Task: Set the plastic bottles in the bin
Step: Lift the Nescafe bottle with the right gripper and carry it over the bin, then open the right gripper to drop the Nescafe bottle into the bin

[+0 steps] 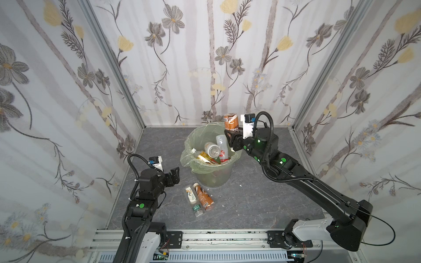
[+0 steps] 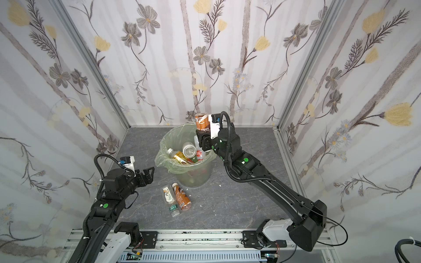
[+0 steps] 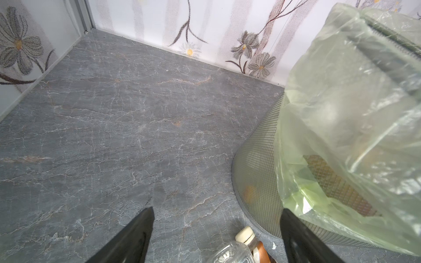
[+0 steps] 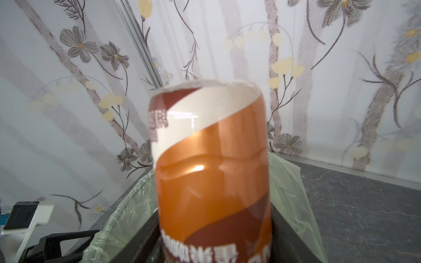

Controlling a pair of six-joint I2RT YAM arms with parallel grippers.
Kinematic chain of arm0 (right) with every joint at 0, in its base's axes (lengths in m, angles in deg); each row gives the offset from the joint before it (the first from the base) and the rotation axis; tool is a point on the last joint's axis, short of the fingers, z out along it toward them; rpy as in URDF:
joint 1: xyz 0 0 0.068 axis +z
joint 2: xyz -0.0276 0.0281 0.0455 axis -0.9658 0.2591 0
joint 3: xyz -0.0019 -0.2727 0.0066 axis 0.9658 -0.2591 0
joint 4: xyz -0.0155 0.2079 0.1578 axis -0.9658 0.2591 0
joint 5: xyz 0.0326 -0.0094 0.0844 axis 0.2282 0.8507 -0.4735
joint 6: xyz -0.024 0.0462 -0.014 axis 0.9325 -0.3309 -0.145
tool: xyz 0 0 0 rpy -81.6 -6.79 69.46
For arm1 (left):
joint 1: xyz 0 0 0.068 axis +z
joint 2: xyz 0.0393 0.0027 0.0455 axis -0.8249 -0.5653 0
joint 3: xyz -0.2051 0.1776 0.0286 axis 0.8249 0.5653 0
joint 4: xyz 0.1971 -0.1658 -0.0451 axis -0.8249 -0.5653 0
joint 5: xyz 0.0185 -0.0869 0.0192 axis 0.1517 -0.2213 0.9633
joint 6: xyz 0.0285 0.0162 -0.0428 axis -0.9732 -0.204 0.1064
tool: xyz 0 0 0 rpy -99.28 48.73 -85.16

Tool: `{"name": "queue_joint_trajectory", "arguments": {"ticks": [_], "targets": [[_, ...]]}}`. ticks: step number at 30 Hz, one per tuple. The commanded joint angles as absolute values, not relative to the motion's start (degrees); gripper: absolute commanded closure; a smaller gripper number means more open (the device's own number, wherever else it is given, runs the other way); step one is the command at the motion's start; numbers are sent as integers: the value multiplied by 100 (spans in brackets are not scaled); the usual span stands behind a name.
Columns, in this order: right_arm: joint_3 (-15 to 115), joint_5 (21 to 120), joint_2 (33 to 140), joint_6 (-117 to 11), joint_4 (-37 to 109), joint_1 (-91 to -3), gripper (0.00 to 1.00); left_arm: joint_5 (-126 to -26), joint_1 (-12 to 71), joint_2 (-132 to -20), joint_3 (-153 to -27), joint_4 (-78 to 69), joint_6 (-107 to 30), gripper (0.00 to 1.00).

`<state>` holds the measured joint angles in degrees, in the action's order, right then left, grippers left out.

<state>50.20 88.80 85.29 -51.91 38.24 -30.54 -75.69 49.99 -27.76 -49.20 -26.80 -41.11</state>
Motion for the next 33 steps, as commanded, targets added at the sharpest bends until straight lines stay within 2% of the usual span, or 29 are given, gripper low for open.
{"name": "queue_joint_trajectory", "arguments": {"ticks": [1,26,30,33], "targets": [[5138,8591,8752,-5408,3466,-3042,38,-7623,5004,-2757,-4904,-2464,-4047,12],[4554,8839,8879,-5598,3566,-3016,32,-7649,5004,-2814,-4894,-2447,-4047,12],[4433,8844,8741,-5628,3691,-3016,40,-7656,5004,-2818,-4893,-2446,-4049,12],[4392,8883,8609,-5637,3783,-3016,40,-7657,4999,-2823,-4887,-2449,-4055,12]]}}
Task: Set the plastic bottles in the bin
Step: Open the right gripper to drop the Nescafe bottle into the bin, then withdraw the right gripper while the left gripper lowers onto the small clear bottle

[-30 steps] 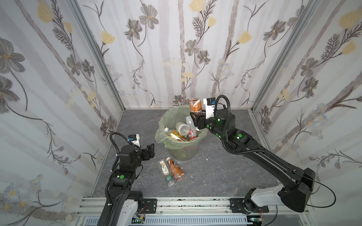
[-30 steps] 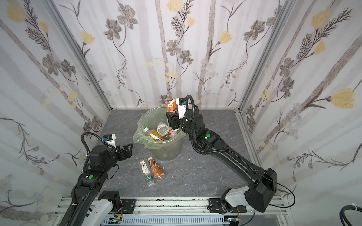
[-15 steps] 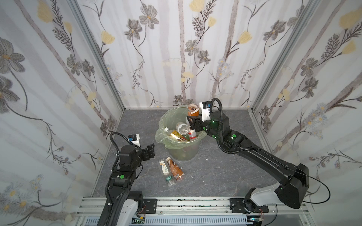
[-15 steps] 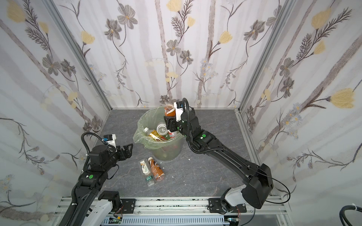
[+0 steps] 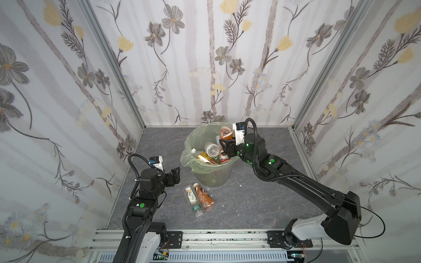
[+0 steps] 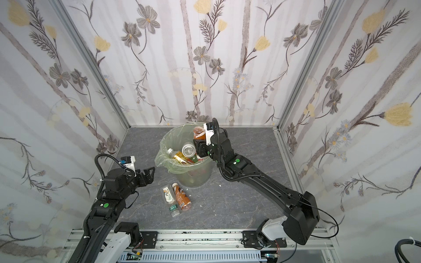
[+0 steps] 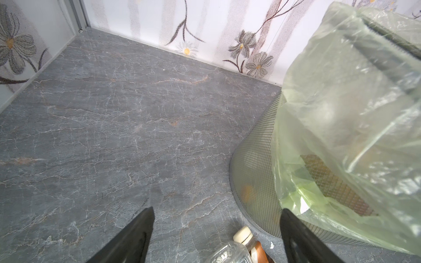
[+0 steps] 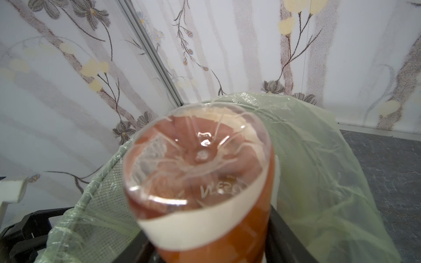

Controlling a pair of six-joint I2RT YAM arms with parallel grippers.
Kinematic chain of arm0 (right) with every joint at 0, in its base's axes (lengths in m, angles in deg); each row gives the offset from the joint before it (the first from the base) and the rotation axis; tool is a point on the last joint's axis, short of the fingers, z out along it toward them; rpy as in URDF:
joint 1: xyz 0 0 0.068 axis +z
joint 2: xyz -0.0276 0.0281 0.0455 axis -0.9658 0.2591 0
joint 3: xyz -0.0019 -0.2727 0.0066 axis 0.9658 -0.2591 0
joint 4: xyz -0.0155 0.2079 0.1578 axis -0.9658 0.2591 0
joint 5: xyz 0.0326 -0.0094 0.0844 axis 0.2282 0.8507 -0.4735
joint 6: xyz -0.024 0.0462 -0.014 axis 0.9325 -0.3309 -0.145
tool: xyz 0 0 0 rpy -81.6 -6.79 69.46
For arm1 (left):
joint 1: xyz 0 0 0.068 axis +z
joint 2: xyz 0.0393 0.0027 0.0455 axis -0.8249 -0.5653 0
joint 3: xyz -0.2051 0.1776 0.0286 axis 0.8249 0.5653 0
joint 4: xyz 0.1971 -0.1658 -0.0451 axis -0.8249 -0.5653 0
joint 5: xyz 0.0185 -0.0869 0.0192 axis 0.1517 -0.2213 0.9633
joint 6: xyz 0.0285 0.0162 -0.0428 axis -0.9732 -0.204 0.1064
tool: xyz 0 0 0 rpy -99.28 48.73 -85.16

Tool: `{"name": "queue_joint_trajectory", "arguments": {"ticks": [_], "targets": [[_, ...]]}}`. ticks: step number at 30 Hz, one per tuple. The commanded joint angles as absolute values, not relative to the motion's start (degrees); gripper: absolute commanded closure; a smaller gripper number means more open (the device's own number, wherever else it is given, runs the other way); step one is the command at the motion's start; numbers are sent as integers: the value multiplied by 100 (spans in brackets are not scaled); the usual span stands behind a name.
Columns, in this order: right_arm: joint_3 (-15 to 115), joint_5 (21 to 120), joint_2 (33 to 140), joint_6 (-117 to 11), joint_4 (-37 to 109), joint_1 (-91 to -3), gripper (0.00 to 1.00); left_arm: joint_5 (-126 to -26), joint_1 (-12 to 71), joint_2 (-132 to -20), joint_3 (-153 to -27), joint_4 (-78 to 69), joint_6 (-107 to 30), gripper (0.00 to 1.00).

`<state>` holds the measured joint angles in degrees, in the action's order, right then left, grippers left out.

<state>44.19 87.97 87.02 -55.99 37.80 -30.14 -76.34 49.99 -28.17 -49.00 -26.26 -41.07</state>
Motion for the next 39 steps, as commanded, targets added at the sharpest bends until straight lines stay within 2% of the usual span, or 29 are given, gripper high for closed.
{"name": "queue_joint_trajectory", "arguments": {"ticks": [1,6,10,18,27,39], "targets": [[4398,8887,8582,-5637,3819,-3016,39,-7653,5003,-2824,-4889,-2448,-4049,12],[4435,8892,8568,-5629,3985,-3016,27,-7664,5003,-2823,-4887,-2449,-4047,12],[4418,8765,8509,-5629,4072,-3007,21,-7675,5002,-2840,-4887,-2449,-4048,12],[4250,9010,8067,-5544,4005,-2998,19,-7865,4986,-2949,-4895,-2440,-4048,12],[3439,9330,7296,-5350,3545,-3032,17,-8010,4868,-3157,-4862,-2397,-3540,11],[2746,9454,6730,-5266,3459,-3408,14,-6947,4074,-3411,-4648,-2414,-2851,11]]}}
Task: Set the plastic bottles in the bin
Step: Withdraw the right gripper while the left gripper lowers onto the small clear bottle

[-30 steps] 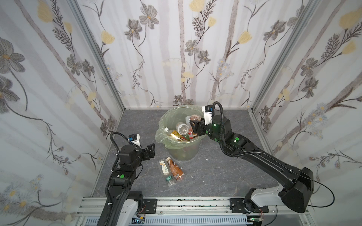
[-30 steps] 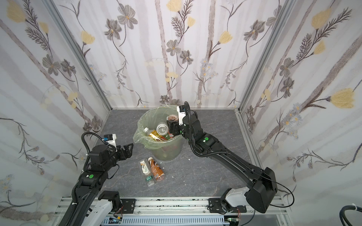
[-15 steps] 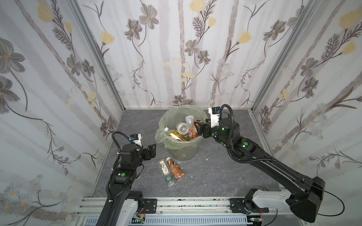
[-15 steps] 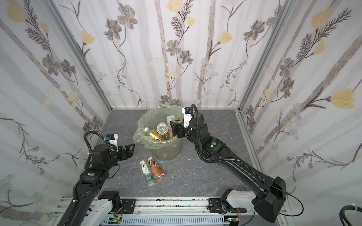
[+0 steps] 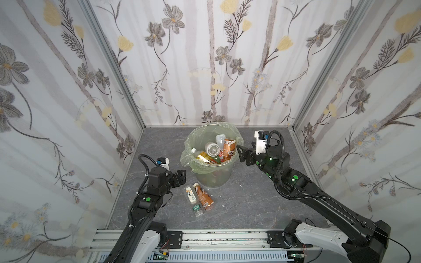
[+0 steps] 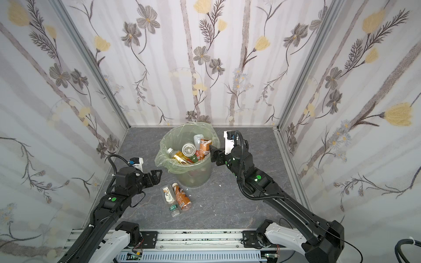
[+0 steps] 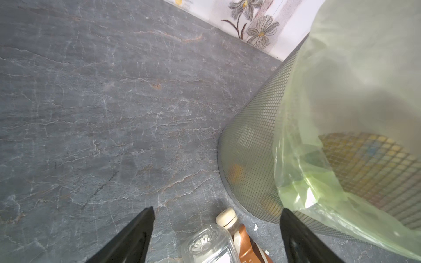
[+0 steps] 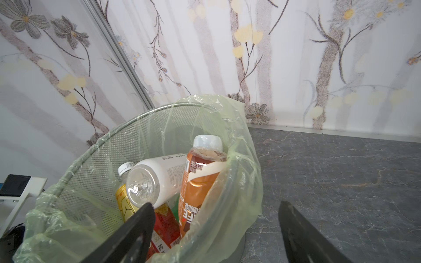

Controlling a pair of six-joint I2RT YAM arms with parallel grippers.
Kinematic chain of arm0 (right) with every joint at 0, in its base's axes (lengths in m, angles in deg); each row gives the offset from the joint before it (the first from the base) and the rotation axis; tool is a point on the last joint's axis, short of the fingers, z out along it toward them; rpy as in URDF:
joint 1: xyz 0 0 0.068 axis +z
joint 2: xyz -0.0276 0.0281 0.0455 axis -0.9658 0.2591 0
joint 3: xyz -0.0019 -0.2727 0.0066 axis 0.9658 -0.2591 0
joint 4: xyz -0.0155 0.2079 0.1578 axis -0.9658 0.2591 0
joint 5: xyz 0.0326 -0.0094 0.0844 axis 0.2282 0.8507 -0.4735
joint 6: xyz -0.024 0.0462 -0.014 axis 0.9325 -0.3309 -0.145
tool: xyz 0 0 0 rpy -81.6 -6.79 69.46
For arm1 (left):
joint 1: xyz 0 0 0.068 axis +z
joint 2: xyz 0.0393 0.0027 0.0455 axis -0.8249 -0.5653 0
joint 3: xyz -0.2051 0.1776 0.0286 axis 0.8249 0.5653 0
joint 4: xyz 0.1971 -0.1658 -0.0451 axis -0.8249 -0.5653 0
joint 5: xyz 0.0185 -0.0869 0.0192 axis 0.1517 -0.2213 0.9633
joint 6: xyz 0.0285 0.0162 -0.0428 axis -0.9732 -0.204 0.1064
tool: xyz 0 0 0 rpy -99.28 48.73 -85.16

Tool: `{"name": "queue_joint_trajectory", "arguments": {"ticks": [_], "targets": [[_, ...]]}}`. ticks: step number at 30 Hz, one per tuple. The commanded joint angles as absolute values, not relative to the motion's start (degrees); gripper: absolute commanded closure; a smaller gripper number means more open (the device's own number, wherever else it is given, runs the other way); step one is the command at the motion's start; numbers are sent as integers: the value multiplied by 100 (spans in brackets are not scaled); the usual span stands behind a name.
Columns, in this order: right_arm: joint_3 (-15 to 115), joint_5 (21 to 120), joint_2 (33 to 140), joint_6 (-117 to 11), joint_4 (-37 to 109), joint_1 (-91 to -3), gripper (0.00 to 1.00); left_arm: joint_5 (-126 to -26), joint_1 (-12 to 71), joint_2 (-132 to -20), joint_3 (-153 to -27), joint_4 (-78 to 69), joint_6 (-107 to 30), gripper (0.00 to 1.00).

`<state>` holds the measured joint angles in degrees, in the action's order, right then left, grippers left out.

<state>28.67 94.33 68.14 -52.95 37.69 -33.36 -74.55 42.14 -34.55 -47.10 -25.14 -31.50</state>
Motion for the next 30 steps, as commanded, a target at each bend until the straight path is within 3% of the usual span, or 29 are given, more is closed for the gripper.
{"name": "queue_joint_trajectory", "arguments": {"ticks": [1,17,30], "targets": [[2686,9423,6686,-5284,3442,-3443,13,-6869,4012,-3389,-4608,-2412,-2785,11],[1363,8770,5762,-5455,3080,-4597,9,-5515,2242,-3519,-3813,-2662,-1286,12],[977,8189,5734,-5698,2775,-5131,8,-5180,1756,-4578,-3961,-2792,-1181,17]]}}
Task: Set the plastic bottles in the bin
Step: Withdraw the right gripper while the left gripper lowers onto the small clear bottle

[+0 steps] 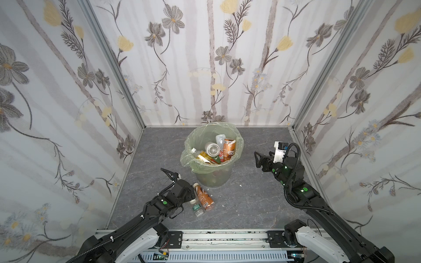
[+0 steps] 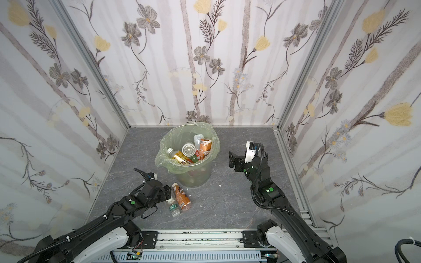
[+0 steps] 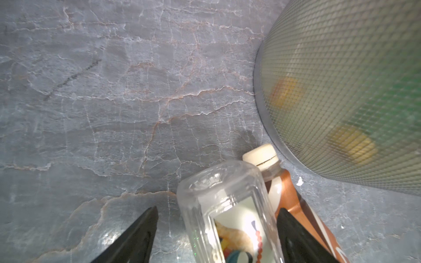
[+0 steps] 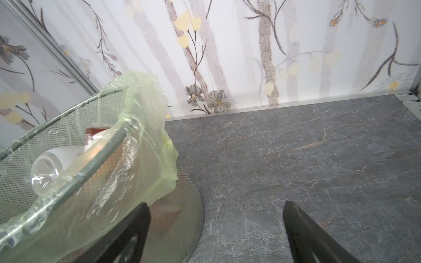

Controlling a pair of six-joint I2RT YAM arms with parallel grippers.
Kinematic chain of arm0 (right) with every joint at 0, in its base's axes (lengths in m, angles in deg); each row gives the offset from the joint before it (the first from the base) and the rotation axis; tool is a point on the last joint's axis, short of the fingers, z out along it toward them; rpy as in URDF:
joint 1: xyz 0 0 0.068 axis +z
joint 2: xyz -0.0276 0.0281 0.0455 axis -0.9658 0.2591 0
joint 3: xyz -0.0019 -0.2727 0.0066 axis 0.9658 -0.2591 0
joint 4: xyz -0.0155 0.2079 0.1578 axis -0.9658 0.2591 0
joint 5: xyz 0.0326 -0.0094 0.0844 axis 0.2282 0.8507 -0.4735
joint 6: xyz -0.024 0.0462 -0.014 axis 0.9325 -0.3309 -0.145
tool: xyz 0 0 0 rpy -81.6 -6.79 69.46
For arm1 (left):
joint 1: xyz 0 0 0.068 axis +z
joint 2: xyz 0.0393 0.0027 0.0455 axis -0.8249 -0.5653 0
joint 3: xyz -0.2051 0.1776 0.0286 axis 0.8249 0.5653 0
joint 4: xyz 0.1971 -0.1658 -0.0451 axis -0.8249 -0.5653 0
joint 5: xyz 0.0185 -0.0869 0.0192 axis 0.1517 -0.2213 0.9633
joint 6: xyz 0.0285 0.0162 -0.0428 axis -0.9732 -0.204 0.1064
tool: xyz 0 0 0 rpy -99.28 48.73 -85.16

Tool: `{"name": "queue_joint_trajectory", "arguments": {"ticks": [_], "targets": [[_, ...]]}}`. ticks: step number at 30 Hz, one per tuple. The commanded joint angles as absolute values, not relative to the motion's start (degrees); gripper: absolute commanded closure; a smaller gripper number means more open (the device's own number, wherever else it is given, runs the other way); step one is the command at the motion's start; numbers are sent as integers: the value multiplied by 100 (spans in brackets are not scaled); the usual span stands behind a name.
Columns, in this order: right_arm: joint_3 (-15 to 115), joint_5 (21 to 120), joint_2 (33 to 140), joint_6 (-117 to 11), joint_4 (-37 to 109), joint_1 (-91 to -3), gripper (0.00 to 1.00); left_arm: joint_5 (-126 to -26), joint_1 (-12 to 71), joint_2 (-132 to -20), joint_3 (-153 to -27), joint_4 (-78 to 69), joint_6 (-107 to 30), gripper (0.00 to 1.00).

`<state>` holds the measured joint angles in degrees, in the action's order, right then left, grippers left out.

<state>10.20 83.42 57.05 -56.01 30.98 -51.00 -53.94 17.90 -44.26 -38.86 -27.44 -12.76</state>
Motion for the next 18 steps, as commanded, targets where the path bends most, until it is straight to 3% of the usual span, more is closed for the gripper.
{"name": "queue_joint_trajectory", "arguments": {"ticks": [1,18], "targets": [[965,8169,5733,-5714,2751,-5135,8,-5158,1754,-4669,-3983,-2792,-1204,17],[823,7991,5736,-5907,2701,-5222,9,-5101,1730,-5052,-4033,-2644,-1317,32]]}}
